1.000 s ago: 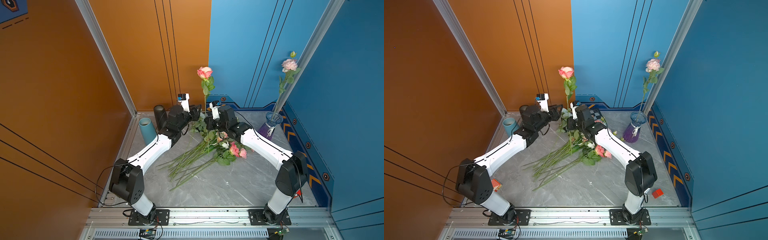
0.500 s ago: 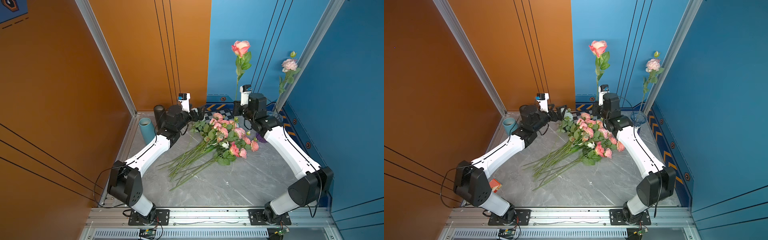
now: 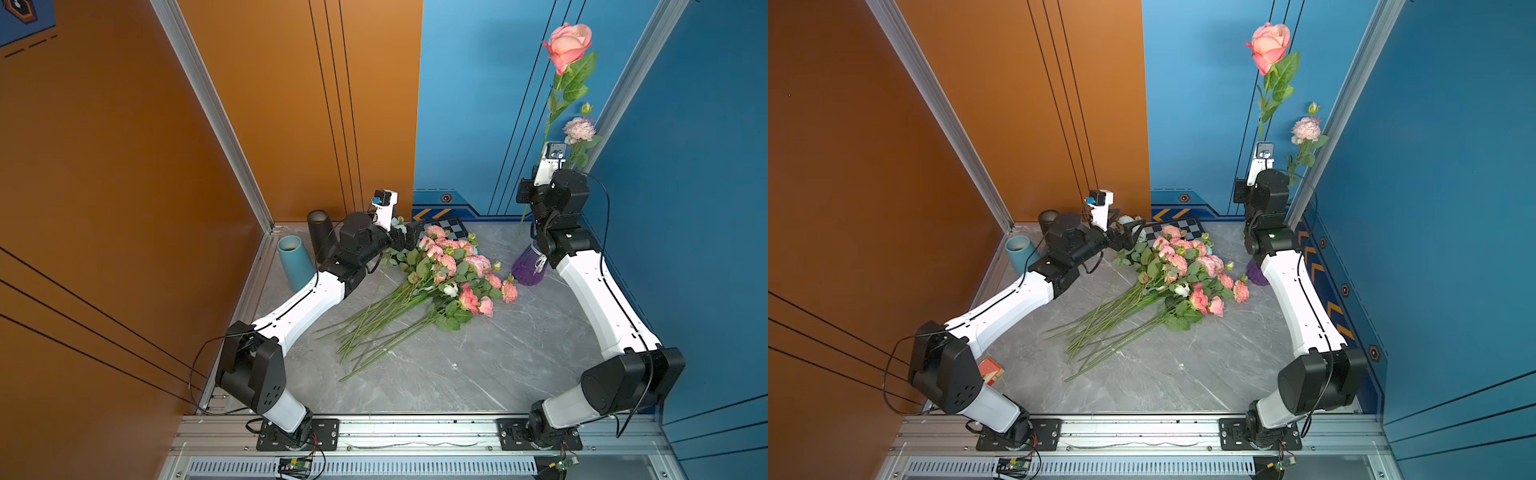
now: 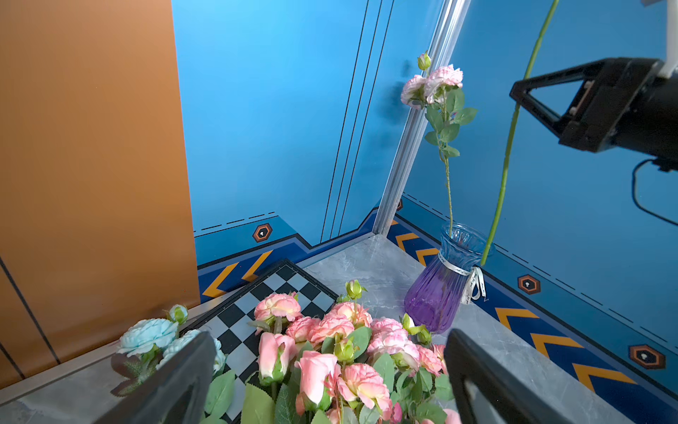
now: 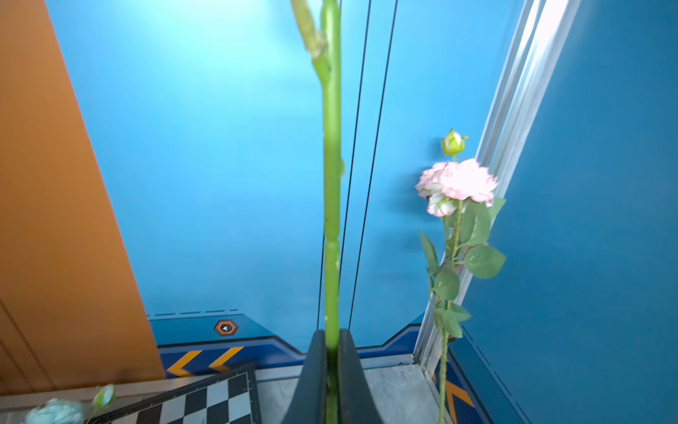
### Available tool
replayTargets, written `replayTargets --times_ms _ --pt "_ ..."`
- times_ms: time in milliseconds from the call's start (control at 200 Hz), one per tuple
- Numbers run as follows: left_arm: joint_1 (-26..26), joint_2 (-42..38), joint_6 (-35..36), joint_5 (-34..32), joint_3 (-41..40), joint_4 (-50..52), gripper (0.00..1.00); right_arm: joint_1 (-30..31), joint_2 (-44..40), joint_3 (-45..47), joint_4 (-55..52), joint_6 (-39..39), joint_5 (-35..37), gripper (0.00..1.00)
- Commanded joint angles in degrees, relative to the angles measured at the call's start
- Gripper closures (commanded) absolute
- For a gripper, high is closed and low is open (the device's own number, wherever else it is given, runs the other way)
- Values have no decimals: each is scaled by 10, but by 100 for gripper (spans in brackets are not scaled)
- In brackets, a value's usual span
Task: Place the pink flowers into the vase
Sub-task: Place the flower in the vase.
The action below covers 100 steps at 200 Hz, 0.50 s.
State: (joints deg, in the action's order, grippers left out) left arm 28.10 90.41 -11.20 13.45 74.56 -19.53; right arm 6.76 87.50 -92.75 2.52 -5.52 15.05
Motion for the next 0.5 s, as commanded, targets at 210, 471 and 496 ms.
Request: replayTargets --times_ms 210,471,496 --pt "8 30 13 32 5 -5 2 -19 55 0 133 -93 94 100" --pt "18 33 23 29 0 -5 2 -43 63 54 193 -122 113 100" --pt "18 34 23 29 1 -5 1 -46 61 60 199 -120 115 100"
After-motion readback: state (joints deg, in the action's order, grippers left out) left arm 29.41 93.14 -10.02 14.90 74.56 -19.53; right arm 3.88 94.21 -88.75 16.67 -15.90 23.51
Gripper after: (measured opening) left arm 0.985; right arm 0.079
